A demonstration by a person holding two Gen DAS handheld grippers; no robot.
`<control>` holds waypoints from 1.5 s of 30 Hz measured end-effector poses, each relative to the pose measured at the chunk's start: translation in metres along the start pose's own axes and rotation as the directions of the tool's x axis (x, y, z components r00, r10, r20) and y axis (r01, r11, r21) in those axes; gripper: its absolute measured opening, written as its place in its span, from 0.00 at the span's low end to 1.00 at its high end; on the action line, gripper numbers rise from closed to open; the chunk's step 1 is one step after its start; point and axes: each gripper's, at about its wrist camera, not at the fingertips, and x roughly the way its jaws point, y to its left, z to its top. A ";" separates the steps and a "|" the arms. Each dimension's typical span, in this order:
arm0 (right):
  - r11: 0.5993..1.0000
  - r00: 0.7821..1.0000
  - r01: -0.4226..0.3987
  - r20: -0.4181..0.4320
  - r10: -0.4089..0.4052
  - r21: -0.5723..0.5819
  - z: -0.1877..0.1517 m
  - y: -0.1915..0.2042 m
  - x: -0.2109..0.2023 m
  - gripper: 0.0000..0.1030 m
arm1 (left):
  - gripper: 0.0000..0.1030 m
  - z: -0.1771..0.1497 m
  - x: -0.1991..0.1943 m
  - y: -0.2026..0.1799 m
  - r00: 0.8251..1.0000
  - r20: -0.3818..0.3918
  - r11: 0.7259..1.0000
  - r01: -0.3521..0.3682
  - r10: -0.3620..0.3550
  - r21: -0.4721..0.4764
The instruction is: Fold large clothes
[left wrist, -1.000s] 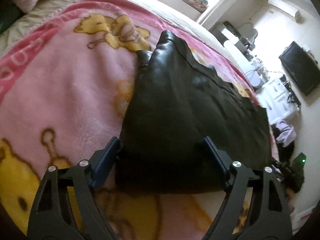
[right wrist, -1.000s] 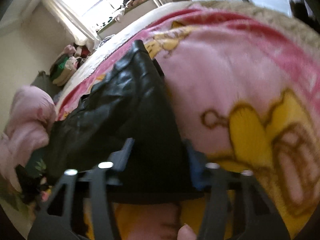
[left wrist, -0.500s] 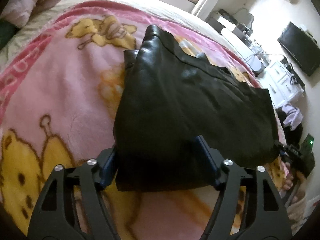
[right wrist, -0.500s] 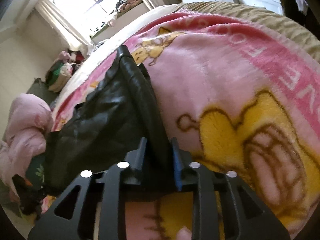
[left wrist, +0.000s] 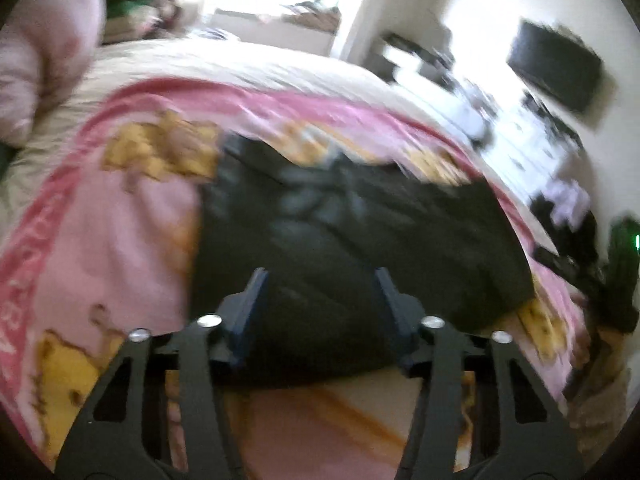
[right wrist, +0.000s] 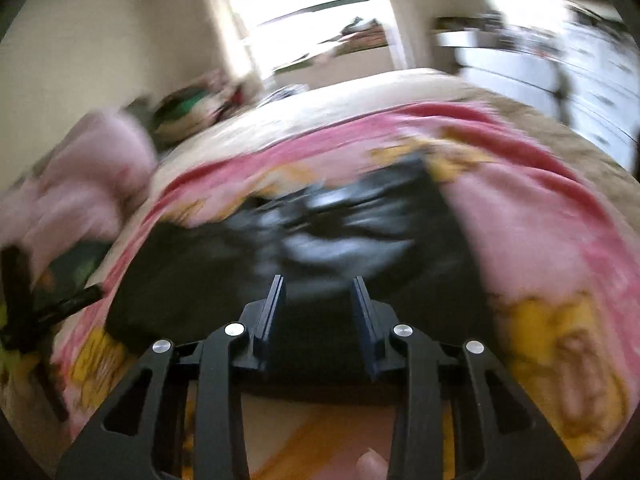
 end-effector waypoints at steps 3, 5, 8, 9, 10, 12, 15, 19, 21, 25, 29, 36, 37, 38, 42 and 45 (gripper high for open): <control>0.997 0.997 -0.031 -0.077 0.026 -0.070 -0.004 0.033 0.026 0.31 | 0.31 -0.015 0.024 -0.023 0.997 -0.080 0.997 0.007 -0.001 0.083; 0.995 0.990 -0.014 -0.138 0.000 -0.100 -0.006 0.047 0.045 0.32 | 0.31 -0.022 0.038 -0.029 0.994 -0.098 0.992 -0.032 0.045 0.124; 0.992 0.974 0.049 -0.215 -0.073 -0.116 -0.010 0.047 0.075 0.30 | 0.31 -0.022 0.049 -0.026 0.993 -0.108 0.992 -0.040 0.053 0.120; 0.994 0.969 0.049 -0.239 -0.071 -0.100 -0.011 0.044 0.083 0.30 | 0.31 -0.021 0.051 -0.023 0.993 -0.112 0.993 -0.034 0.046 0.111; 0.997 0.964 0.043 -0.260 -0.060 -0.069 -0.012 0.037 0.090 0.30 | 0.31 -0.020 0.054 -0.020 0.992 -0.118 0.995 -0.023 0.035 0.099; 1.000 0.960 0.021 -0.278 -0.014 0.022 -0.013 0.023 0.100 0.30 | 0.31 -0.019 0.060 -0.013 0.992 -0.127 0.997 -0.002 0.011 0.074; 0.999 0.963 0.012 -0.271 -0.003 0.032 -0.015 0.020 0.102 0.30 | 0.31 -0.023 0.059 -0.011 0.992 -0.128 0.997 -0.002 0.012 0.077; 1.000 0.966 0.001 -0.260 0.005 0.024 -0.011 0.024 0.096 0.30 | 0.31 -0.022 0.055 -0.016 0.992 -0.128 0.997 0.000 0.010 0.074; 1.000 0.969 -0.005 -0.245 0.009 0.016 -0.006 0.028 0.091 0.31 | 0.32 -0.021 0.053 -0.018 0.992 -0.128 0.997 0.005 0.004 0.071; 1.000 0.983 -0.002 -0.182 0.002 0.001 0.005 0.037 0.078 0.32 | 0.44 -0.019 0.046 -0.019 0.992 -0.124 0.998 0.026 -0.019 0.059; 1.000 0.990 0.016 -0.142 -0.019 -0.022 0.026 0.042 0.081 0.36 | 0.54 -0.016 0.035 -0.022 0.997 -0.081 0.997 -0.002 0.008 0.080; 0.998 0.989 0.053 -0.136 -0.057 -0.029 0.050 0.040 0.101 0.40 | 0.75 -0.005 0.021 -0.012 0.996 -0.020 0.991 -0.090 0.092 0.094; 0.997 0.987 0.064 -0.143 -0.068 -0.033 0.055 0.041 0.109 0.40 | 0.80 -0.003 0.021 -0.009 0.994 -0.024 0.990 -0.104 0.106 0.090; 0.997 0.986 0.072 -0.147 -0.077 -0.037 0.057 0.042 0.114 0.40 | 0.81 -0.002 0.022 -0.005 0.993 -0.026 0.990 -0.116 0.118 0.087; 0.992 0.981 0.113 -0.154 -0.121 -0.060 0.069 0.046 0.137 0.40 | 0.85 0.001 0.022 0.008 0.986 -0.024 0.984 -0.163 0.165 0.069; 0.987 0.974 0.147 -0.167 -0.155 -0.062 0.079 0.049 0.157 0.40 | 0.85 0.003 0.021 0.014 0.985 -0.028 0.984 -0.171 0.172 0.056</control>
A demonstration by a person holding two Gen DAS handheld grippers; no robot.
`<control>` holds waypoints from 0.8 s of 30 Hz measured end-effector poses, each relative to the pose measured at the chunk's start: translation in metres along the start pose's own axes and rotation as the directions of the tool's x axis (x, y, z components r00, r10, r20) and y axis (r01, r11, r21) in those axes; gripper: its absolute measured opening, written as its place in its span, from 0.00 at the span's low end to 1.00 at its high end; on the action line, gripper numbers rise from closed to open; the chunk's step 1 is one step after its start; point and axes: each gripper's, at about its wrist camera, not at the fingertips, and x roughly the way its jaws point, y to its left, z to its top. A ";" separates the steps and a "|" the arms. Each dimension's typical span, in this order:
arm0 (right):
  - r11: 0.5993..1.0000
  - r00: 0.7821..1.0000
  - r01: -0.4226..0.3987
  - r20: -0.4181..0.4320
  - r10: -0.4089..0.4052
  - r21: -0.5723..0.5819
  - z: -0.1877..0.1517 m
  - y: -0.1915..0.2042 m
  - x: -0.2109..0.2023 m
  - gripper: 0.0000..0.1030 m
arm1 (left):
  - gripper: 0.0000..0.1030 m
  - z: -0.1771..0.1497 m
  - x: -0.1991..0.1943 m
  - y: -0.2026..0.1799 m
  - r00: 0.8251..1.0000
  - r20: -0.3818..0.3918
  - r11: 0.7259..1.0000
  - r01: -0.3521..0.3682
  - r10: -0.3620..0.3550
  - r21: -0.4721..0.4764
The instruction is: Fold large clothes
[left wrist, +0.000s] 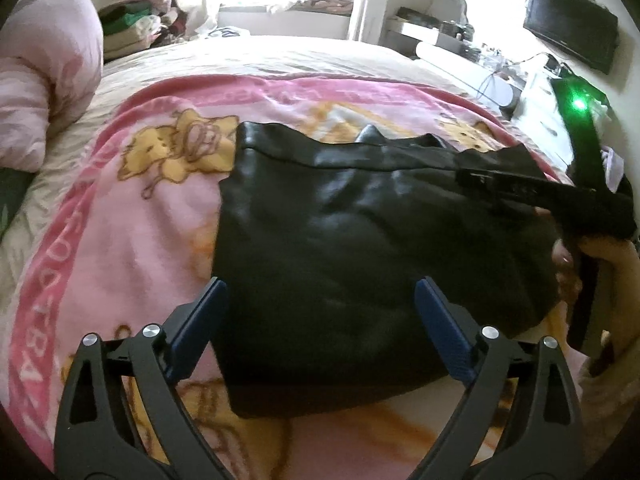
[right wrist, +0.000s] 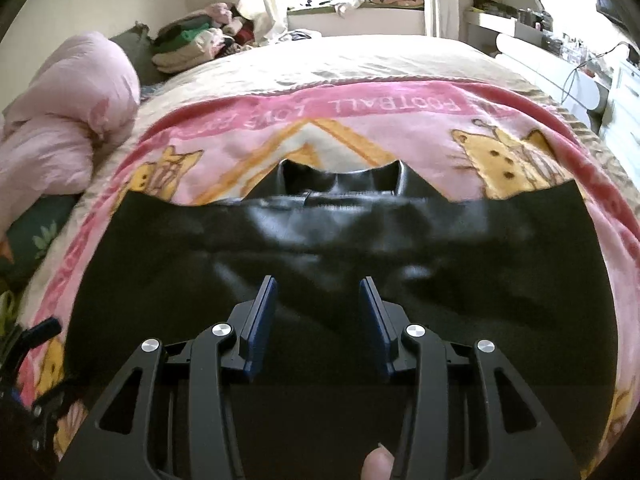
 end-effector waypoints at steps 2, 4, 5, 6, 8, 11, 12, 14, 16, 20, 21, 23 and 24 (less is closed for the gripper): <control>1.000 0.999 0.030 -0.018 -0.030 -0.008 0.006 0.002 0.013 0.40 | 0.86 0.001 -0.001 0.003 1.000 -0.001 1.000 0.001 -0.001 -0.010; 0.998 0.997 0.059 -0.057 -0.059 -0.011 0.010 0.003 0.027 0.41 | 0.86 0.002 0.000 0.005 1.000 -0.002 1.000 0.000 0.000 -0.014; 0.997 0.992 0.071 -0.101 -0.073 -0.018 0.011 0.004 0.039 0.41 | 0.86 0.002 0.000 0.006 1.000 -0.003 1.000 -0.002 0.002 -0.016; 0.996 0.988 0.084 -0.124 -0.088 -0.039 0.010 0.005 0.047 0.42 | 0.86 0.003 0.000 0.007 1.000 -0.005 1.000 -0.002 0.002 -0.020; 0.994 0.986 0.095 -0.136 -0.102 -0.056 0.009 0.006 0.055 0.42 | 0.89 0.004 0.002 0.010 1.000 -0.009 0.999 0.000 -0.001 -0.033; 0.996 0.987 0.082 -0.140 -0.085 -0.023 0.007 0.001 0.059 0.42 | 0.90 0.005 0.003 0.016 1.000 -0.013 0.998 0.009 -0.010 -0.058; 0.997 0.987 0.079 -0.139 -0.081 -0.022 0.007 0.000 0.060 0.42 | 0.90 0.005 0.004 0.018 1.000 -0.013 0.997 0.018 -0.019 -0.069; 0.998 0.990 0.063 -0.127 -0.065 -0.020 0.008 0.000 0.053 0.42 | 0.91 0.005 0.004 0.024 0.999 -0.011 0.994 0.044 -0.046 -0.100; 1.000 0.997 0.005 -0.079 -0.004 0.015 0.009 -0.004 0.032 0.39 | 0.91 0.005 0.006 0.031 0.997 -0.013 0.988 0.068 -0.071 -0.137; 0.998 0.998 -0.059 0.002 0.059 -0.017 -0.011 0.000 -0.022 0.39 | 0.91 0.005 0.017 0.042 0.991 -0.037 0.971 0.121 -0.131 -0.204; 0.998 0.998 -0.056 0.000 0.056 -0.033 -0.018 0.003 -0.027 0.39 | 0.91 0.004 0.022 0.046 0.987 -0.045 0.963 0.140 -0.155 -0.232; 0.997 0.998 -0.061 -0.022 0.060 -0.045 -0.037 0.005 -0.034 0.39 | 0.91 0.001 0.032 0.052 0.982 -0.061 0.948 0.157 -0.181 -0.277; 0.997 0.998 -0.062 -0.029 0.060 -0.044 -0.044 0.006 -0.034 0.39 | 0.91 0.001 0.036 0.053 0.980 -0.066 0.943 0.163 -0.189 -0.291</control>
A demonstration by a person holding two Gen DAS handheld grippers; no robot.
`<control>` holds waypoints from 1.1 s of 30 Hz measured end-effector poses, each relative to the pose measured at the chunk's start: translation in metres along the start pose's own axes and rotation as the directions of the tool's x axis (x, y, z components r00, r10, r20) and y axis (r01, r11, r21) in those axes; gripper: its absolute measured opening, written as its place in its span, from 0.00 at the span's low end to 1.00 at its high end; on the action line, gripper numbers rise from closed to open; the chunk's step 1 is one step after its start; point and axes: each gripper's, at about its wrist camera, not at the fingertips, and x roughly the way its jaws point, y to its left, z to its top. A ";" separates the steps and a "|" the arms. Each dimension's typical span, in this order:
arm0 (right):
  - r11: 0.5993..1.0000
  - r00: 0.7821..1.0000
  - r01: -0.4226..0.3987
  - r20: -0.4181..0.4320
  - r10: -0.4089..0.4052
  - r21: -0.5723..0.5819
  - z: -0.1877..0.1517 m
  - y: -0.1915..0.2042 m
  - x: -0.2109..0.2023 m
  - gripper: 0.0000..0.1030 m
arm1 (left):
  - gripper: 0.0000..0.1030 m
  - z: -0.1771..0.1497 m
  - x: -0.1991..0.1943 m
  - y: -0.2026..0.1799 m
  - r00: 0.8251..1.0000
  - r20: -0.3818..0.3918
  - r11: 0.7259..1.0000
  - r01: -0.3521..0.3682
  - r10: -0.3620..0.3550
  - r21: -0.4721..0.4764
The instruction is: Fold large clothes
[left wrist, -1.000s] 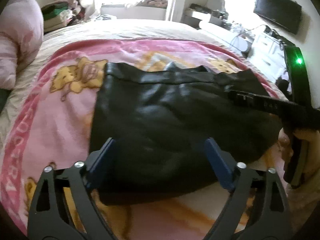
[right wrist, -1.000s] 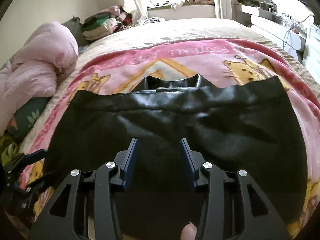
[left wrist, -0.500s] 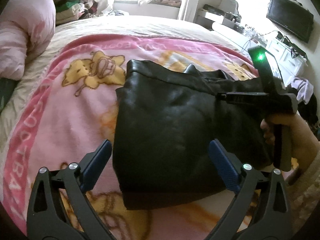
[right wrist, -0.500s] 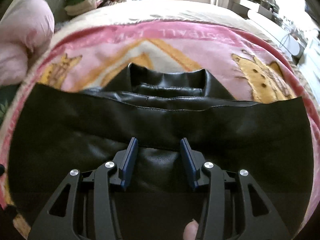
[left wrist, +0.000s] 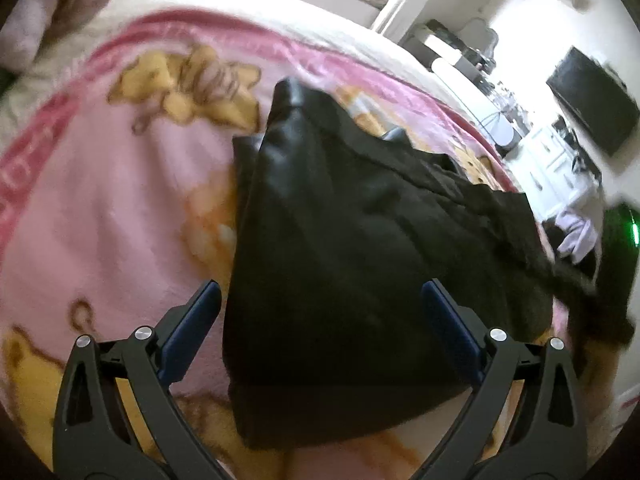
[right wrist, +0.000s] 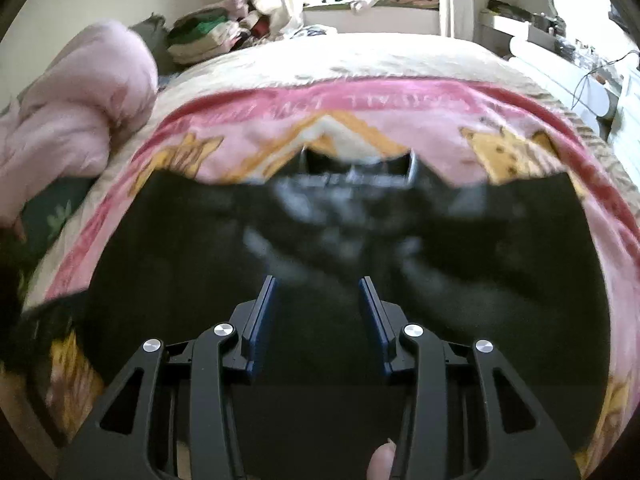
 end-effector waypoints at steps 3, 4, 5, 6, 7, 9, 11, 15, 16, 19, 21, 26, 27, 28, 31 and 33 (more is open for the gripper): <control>1.000 0.998 0.019 -0.061 -0.019 -0.003 -0.019 0.000 0.017 0.39 | 0.91 -0.002 0.015 0.006 0.999 -0.033 0.999 0.024 -0.025 -0.030; 1.000 0.998 0.021 -0.065 -0.020 0.007 -0.024 -0.001 0.023 0.39 | 0.91 -0.003 0.018 0.007 0.999 -0.044 0.999 0.027 -0.028 -0.033; 1.000 0.997 0.028 -0.066 -0.028 0.004 -0.027 -0.001 0.029 0.39 | 0.91 -0.003 0.022 0.009 0.998 -0.054 0.999 0.029 -0.031 -0.036; 0.999 0.997 0.034 -0.064 -0.034 0.002 -0.027 0.000 0.031 0.39 | 0.91 -0.005 0.026 0.009 0.998 -0.060 0.999 0.030 -0.032 -0.036; 0.999 0.997 0.037 -0.063 -0.036 0.012 -0.028 0.000 0.033 0.39 | 0.91 -0.006 0.028 0.009 0.998 -0.060 0.999 0.029 -0.030 -0.030; 0.999 0.998 0.036 -0.061 -0.035 0.007 -0.028 0.001 0.031 0.39 | 0.91 -0.007 0.029 0.008 0.998 -0.053 0.999 0.028 -0.029 -0.018; 1.000 0.999 0.018 -0.041 -0.018 0.000 -0.028 0.001 0.018 0.39 | 0.91 -0.006 0.029 0.008 0.998 -0.043 0.999 0.036 -0.037 -0.018; 0.999 1.000 -0.001 0.019 0.002 -0.036 -0.048 0.012 -0.025 0.40 | 0.80 -0.005 0.027 0.007 0.998 -0.027 0.998 0.053 -0.053 -0.028; 0.999 1.000 -0.017 0.011 0.018 -0.038 -0.056 0.015 -0.029 0.40 | 0.75 -0.004 0.026 0.007 0.998 -0.025 0.998 0.058 -0.059 -0.035; 0.998 1.000 -0.011 -0.021 0.010 -0.054 -0.074 0.019 -0.020 0.42 | 0.63 -0.002 0.023 0.010 0.997 -0.020 0.996 0.073 -0.074 -0.054; 0.997 1.000 0.014 -0.019 -0.015 -0.077 -0.080 0.022 -0.009 0.43 | 0.57 -0.001 0.019 0.010 0.997 -0.015 0.995 0.078 -0.079 -0.060; 0.982 0.989 -0.020 0.141 0.047 -0.189 -0.084 0.043 -0.046 0.69 | 0.47 0.006 0.006 0.003 0.995 0.001 0.994 0.104 -0.105 -0.033; 0.969 0.982 -0.016 0.179 0.062 -0.248 -0.088 0.057 -0.055 0.80 | 0.45 0.008 0.004 0.002 0.994 0.004 0.993 0.113 -0.113 -0.032; 0.950 0.978 0.013 0.203 0.053 -0.312 -0.092 0.072 -0.060 0.84 | 0.45 0.010 0.000 0.001 0.992 0.006 0.991 0.128 -0.128 -0.031; 0.826 0.960 0.177 0.281 -0.023 -0.535 -0.112 0.127 -0.050 0.88 | 0.45 0.014 -0.007 -0.003 0.987 0.014 0.987 0.161 -0.160 -0.030; 0.749 0.949 0.251 0.307 -0.067 -0.613 -0.121 0.149 -0.034 0.88 | 0.45 0.015 -0.010 -0.007 0.985 0.021 0.985 0.172 -0.172 -0.024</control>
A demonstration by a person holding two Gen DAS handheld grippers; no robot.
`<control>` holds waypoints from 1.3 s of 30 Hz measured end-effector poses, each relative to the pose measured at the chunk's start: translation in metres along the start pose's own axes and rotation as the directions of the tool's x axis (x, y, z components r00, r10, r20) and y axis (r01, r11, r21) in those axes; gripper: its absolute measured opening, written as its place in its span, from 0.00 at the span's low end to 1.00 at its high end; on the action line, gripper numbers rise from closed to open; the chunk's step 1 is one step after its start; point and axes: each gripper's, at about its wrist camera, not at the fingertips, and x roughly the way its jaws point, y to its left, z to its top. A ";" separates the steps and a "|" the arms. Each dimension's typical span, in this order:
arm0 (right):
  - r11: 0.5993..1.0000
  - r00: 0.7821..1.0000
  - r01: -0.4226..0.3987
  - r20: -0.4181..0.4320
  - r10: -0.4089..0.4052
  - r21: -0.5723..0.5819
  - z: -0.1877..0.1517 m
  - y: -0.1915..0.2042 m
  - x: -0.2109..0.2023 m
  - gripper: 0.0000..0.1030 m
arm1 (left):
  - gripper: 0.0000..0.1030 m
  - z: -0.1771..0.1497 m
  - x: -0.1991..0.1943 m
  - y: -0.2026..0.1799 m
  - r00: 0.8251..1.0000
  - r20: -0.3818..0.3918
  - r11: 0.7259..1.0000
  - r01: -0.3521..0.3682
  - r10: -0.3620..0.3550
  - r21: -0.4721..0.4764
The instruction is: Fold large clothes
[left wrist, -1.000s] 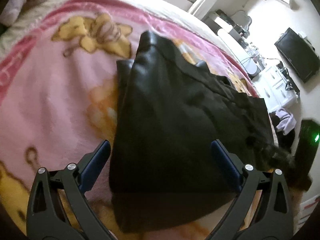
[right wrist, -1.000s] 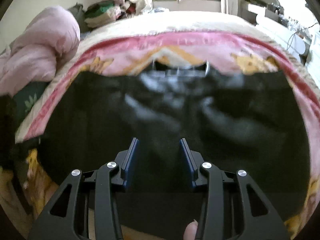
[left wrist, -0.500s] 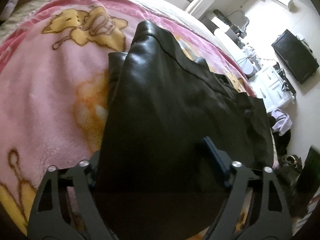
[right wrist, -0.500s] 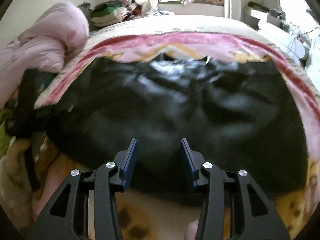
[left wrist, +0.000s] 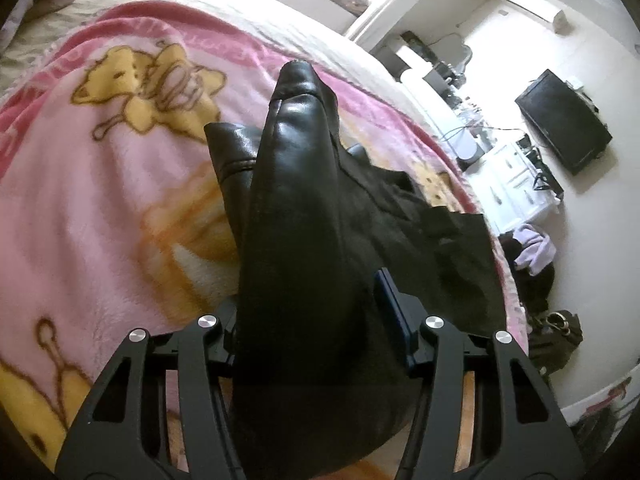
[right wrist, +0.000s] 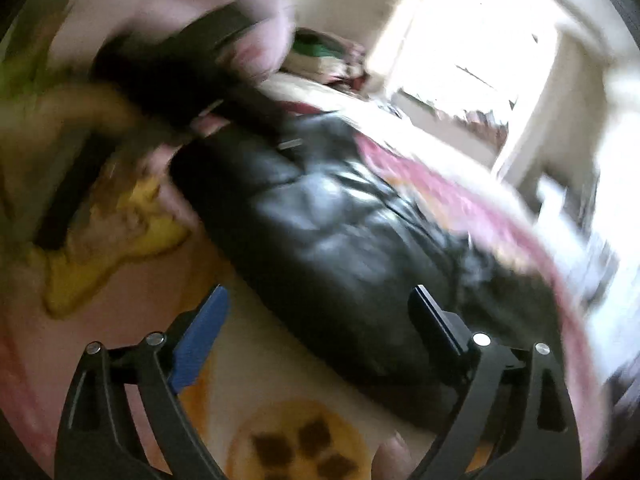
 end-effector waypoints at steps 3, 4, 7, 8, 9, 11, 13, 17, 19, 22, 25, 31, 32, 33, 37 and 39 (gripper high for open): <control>0.992 0.997 0.074 0.004 -0.074 -0.103 0.008 0.023 0.021 0.88 | 0.45 0.001 -0.003 -0.004 1.000 0.005 1.000 0.017 -0.017 0.007; 0.990 0.996 0.090 0.012 -0.089 -0.111 0.011 0.025 0.027 0.88 | 0.45 0.001 -0.004 -0.003 1.000 0.005 1.000 0.024 -0.024 0.008; 0.986 0.993 0.117 0.024 -0.115 -0.115 0.016 0.023 0.038 0.74 | 0.45 0.003 -0.006 -0.004 0.999 0.009 0.999 0.046 -0.046 0.000; 0.984 0.991 0.135 0.035 -0.132 -0.113 0.017 0.020 0.039 0.58 | 0.45 0.004 -0.007 -0.006 0.999 0.012 0.999 0.047 -0.047 0.004; 0.988 0.991 0.128 0.042 -0.124 -0.090 0.017 0.014 0.037 0.49 | 0.45 0.005 -0.007 -0.008 0.999 0.014 0.999 0.048 -0.048 0.008; 0.991 0.990 0.131 0.062 -0.129 -0.030 0.019 -0.001 0.029 0.39 | 0.44 0.008 -0.010 -0.016 0.998 0.024 0.998 0.050 -0.051 0.027; 0.987 0.983 0.157 0.094 -0.158 0.016 0.020 -0.013 0.016 0.29 | 0.44 0.010 -0.016 -0.031 0.997 0.040 0.996 0.063 -0.065 0.059; 0.970 0.963 0.198 0.155 -0.219 0.137 0.017 -0.050 -0.007 0.22 | 0.44 0.016 -0.028 -0.073 0.993 0.075 0.986 0.077 -0.089 0.146; 0.957 0.953 0.221 0.166 -0.253 0.189 0.012 -0.068 -0.017 0.19 | 0.44 0.019 -0.030 -0.101 0.990 0.093 0.977 0.082 -0.102 0.197; 0.926 0.942 0.230 0.171 -0.289 0.298 -0.005 -0.097 -0.035 0.17 | 0.44 0.022 -0.023 -0.146 0.990 0.091 0.959 0.082 -0.110 0.270; 0.890 0.933 0.238 0.163 -0.320 0.388 -0.023 -0.119 -0.053 0.16 | 0.45 0.021 -0.009 -0.191 0.991 0.068 0.939 0.090 -0.119 0.332; 0.796 0.935 0.207 0.125 -0.333 0.569 -0.065 -0.161 -0.080 0.16 | 0.47 0.009 0.033 -0.265 0.992 -0.012 0.891 0.118 -0.126 0.439; 0.783 0.937 0.201 0.118 -0.330 0.588 -0.069 -0.167 -0.080 0.16 | 0.47 0.007 0.039 -0.275 0.992 -0.026 0.884 0.125 -0.127 0.451; 0.767 0.939 0.190 0.114 -0.324 0.614 -0.076 -0.169 -0.079 0.16 | 0.47 0.006 0.042 -0.280 0.991 -0.036 0.880 0.130 -0.128 0.457; 0.719 0.958 0.129 0.102 -0.269 0.683 -0.095 -0.188 -0.079 0.16 | 0.48 0.001 0.055 -0.296 0.983 -0.079 0.876 0.183 -0.165 0.447; 0.691 0.970 0.071 0.112 -0.216 0.720 -0.105 -0.200 -0.079 0.16 | 0.51 0.003 0.058 -0.293 0.980 -0.082 0.887 0.198 -0.180 0.417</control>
